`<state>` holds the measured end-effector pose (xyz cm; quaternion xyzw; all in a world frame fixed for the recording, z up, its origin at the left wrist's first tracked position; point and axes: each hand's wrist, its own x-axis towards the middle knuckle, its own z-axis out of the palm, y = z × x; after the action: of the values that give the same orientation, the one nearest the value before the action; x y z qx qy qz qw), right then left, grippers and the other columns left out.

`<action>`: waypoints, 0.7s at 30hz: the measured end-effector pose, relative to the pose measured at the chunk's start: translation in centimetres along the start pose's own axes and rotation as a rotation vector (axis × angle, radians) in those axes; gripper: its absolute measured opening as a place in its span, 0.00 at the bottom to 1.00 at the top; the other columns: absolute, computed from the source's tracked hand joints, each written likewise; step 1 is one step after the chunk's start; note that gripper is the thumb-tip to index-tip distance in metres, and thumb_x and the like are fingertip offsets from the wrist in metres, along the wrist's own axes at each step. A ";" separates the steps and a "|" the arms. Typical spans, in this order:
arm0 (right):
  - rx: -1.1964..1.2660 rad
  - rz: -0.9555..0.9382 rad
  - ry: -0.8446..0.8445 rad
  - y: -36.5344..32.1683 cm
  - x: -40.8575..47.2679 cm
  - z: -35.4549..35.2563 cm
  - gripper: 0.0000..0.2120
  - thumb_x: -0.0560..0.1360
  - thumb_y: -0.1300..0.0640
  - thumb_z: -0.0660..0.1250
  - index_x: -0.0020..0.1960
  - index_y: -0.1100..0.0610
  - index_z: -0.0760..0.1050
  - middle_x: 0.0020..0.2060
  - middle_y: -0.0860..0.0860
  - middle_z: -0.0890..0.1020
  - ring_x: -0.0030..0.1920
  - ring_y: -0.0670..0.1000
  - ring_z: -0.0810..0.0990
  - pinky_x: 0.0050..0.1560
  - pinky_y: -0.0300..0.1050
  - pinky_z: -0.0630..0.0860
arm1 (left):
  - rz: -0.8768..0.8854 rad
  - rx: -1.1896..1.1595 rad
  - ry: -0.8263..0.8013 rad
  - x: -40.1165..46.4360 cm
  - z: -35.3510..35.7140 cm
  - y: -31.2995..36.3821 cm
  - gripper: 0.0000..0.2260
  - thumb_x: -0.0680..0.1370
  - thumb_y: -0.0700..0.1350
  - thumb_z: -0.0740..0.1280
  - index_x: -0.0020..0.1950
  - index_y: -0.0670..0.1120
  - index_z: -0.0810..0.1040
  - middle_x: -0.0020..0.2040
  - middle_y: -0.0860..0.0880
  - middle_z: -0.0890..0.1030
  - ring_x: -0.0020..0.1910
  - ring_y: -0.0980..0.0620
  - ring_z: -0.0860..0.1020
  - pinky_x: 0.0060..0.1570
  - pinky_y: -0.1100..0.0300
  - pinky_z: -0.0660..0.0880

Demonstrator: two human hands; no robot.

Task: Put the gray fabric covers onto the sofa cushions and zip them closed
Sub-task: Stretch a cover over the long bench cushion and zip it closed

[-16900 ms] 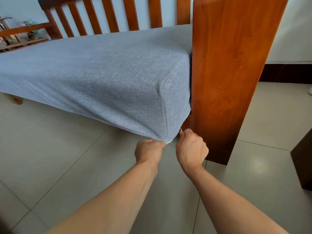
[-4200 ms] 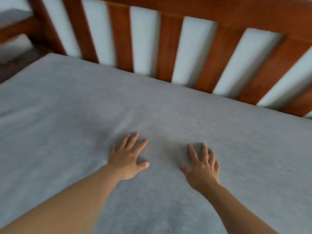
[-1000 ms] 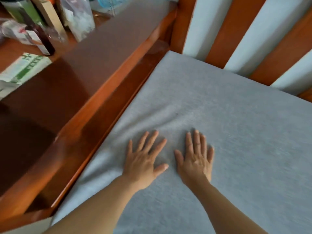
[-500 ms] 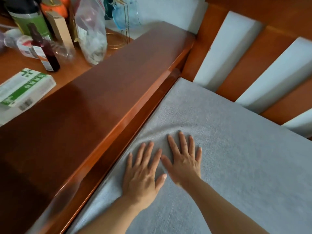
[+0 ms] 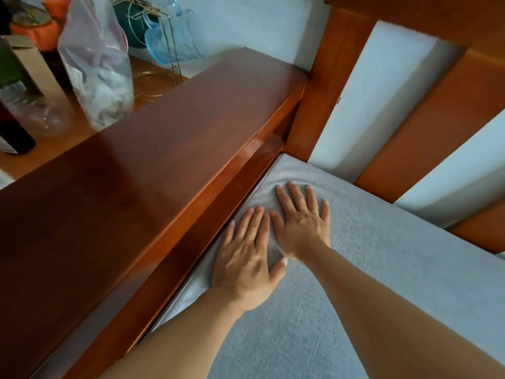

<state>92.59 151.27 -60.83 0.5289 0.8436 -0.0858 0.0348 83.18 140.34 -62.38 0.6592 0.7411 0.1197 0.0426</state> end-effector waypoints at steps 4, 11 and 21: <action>0.016 0.014 0.023 1.2 3.0 -0.5 0.29 0.80 0.42 0.41 0.77 0.50 0.38 0.77 0.45 0.40 0.76 0.50 0.37 0.75 0.53 0.38 | 0.013 0.020 -0.008 2.2 -0.2 -0.1 0.38 0.74 0.65 0.45 0.78 0.43 0.49 0.78 0.47 0.48 0.77 0.53 0.44 0.75 0.51 0.45; 0.010 0.040 0.048 0.0 -1.1 -0.2 0.29 0.80 0.42 0.40 0.77 0.49 0.37 0.77 0.50 0.39 0.76 0.52 0.36 0.75 0.53 0.38 | -0.034 -0.024 0.004 -3.4 -0.5 0.5 0.33 0.77 0.60 0.51 0.75 0.39 0.60 0.76 0.43 0.60 0.75 0.47 0.58 0.70 0.51 0.52; -0.038 -0.259 -0.036 -8.9 -14.4 2.6 0.31 0.75 0.38 0.34 0.75 0.49 0.34 0.75 0.47 0.36 0.74 0.52 0.32 0.74 0.56 0.36 | -0.002 -0.011 -0.119 -20.6 -4.1 -4.0 0.34 0.77 0.60 0.54 0.77 0.44 0.55 0.78 0.47 0.54 0.76 0.51 0.53 0.71 0.49 0.54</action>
<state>90.86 134.26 -60.29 0.4133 0.9055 -0.0830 0.0484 81.01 119.13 -61.29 0.6641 0.7373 0.0845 0.0903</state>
